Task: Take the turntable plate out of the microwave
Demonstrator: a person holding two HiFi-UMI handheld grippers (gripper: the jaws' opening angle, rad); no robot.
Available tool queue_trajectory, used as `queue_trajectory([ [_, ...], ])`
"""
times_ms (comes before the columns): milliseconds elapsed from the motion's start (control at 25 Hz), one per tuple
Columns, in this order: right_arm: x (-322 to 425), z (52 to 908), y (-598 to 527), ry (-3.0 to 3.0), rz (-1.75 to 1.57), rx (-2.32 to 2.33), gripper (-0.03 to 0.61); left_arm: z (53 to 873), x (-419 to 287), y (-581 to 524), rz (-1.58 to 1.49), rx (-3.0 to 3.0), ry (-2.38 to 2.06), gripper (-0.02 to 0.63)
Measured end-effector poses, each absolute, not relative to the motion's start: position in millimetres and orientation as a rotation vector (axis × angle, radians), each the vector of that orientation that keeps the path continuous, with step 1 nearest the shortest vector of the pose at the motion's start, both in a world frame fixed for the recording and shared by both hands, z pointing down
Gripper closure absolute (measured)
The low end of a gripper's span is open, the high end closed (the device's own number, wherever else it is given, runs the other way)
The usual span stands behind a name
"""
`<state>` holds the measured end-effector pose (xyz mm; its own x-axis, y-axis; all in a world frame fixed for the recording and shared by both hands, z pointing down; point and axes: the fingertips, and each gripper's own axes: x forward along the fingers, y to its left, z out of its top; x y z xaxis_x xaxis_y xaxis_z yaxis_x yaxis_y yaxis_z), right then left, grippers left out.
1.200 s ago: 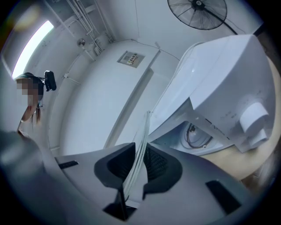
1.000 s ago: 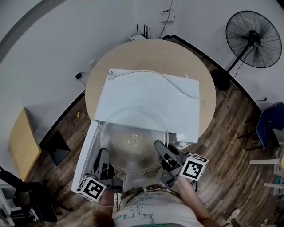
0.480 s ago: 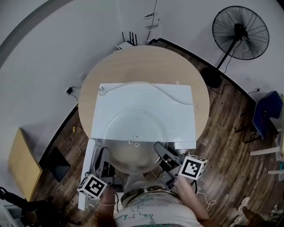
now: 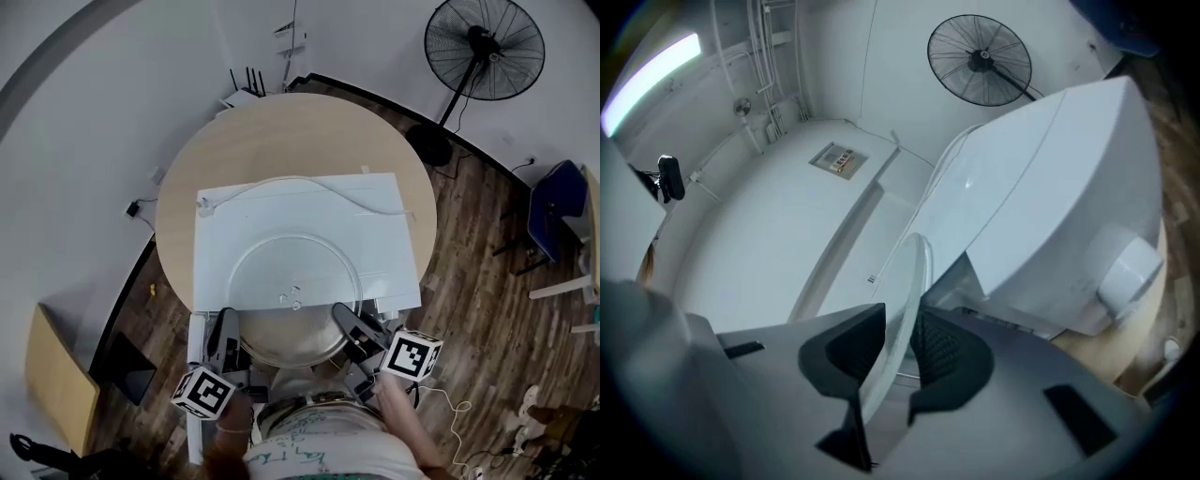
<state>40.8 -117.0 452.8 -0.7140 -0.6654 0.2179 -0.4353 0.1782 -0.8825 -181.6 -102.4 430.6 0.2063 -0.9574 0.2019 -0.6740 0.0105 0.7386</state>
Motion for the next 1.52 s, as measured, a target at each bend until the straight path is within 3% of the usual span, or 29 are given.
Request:
queue_trajectory([
  [280, 37, 451, -118, 2.302, -1.464, -1.130, 0.490, 431, -183, -107, -0.489, 1.736, -1.511, 0.555],
  [480, 28, 441, -109, 2.448, -1.371, -1.111, 0.308, 431, -184, -107, -0.513, 1.694, -1.508, 0.559],
  [640, 46, 444, -97, 2.420, -1.291, -1.242, 0.282, 432, -185, -108, -0.553, 1.672, -1.482, 0.565],
  [800, 52, 446, -75, 2.264, -1.380, -1.182, 0.306, 430, -184, -111, -0.573, 1.665, -1.453, 0.568],
  [1040, 26, 454, -52, 2.234, -1.506, -1.048, 0.502, 429, -181, -113, -0.585, 1.681, -1.415, 0.571],
  [1200, 30, 453, -59, 2.165, -1.517, -1.067, 0.499, 427, -177, -111, -0.528, 1.746, -1.427, 0.569],
  [1280, 31, 446, -64, 2.119, -1.509, -1.022, 0.506, 422, -170, -107, -0.454, 1.848, -1.438, 0.533],
  [1400, 35, 441, -68, 2.114, -1.489, -1.026, 0.508, 420, -155, -100, -0.293, 2.010, -1.470, 0.407],
  [1520, 36, 437, -75, 2.122, -1.472, -1.041, 0.513, 423, -150, -96, -0.173, 2.084, -1.532, 0.352],
])
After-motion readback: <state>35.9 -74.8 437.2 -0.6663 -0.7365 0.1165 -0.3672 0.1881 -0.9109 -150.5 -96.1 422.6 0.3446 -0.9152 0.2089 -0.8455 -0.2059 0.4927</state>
